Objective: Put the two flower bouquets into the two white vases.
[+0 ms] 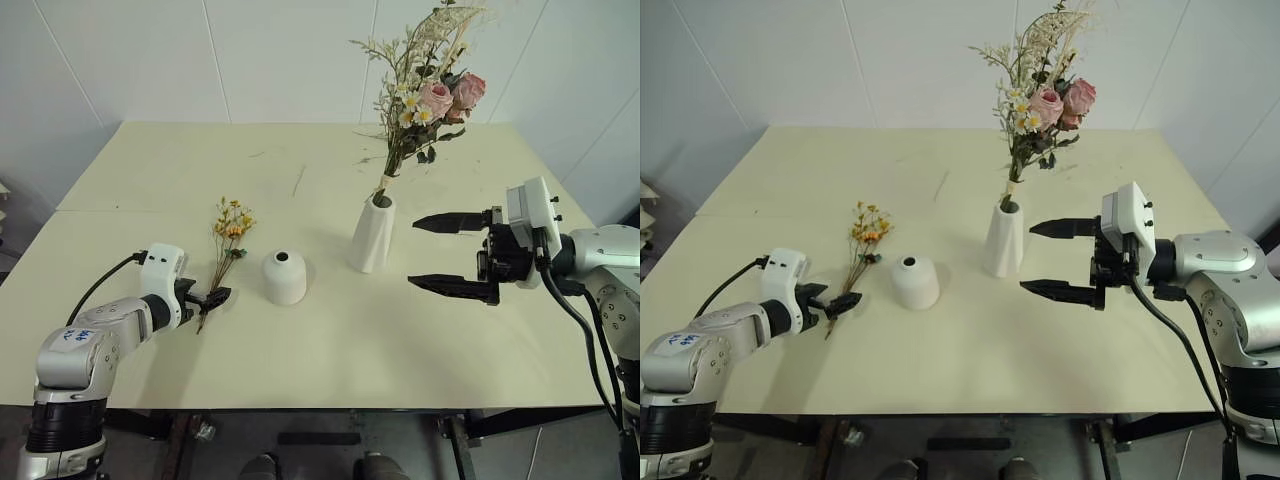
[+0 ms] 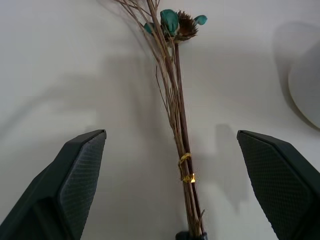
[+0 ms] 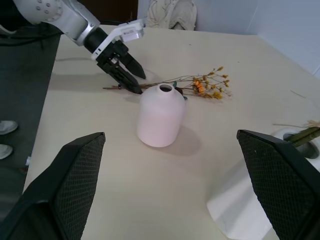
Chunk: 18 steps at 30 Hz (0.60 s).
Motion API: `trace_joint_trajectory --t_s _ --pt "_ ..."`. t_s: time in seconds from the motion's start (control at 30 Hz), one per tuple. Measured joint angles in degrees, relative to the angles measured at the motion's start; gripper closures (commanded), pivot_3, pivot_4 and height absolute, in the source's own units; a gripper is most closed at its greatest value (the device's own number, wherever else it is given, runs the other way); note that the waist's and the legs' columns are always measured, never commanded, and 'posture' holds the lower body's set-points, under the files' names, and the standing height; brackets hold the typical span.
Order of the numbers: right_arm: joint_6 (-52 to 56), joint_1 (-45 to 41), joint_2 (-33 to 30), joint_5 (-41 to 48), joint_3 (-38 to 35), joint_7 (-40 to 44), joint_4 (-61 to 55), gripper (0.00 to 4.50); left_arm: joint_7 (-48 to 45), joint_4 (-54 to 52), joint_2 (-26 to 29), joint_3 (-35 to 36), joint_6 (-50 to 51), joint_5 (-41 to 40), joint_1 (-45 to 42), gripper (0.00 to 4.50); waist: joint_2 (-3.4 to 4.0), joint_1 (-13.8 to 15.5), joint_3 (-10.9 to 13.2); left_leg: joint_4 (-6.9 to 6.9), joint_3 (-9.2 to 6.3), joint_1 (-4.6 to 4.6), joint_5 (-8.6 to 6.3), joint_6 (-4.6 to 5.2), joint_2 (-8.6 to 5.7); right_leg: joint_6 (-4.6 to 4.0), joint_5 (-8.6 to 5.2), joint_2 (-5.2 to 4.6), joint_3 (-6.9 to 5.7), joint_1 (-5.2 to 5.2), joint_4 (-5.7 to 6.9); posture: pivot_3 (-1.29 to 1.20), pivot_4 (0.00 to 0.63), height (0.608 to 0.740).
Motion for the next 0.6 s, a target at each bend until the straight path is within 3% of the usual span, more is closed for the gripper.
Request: trace_joint_trajectory --t_s 0.6 --pt "-0.5 -3.0 -2.0 0.1 0.0 5.9 5.0 0.04 1.7 12.0 -1.8 -7.0 7.6 5.5 -14.9 0.00 -0.01 0.1 0.0 0.32 -0.09 0.31 -0.01 0.01 -0.07 0.16 0.24 0.00 -0.04 0.53 -0.04 0.00 0.150 0.740"
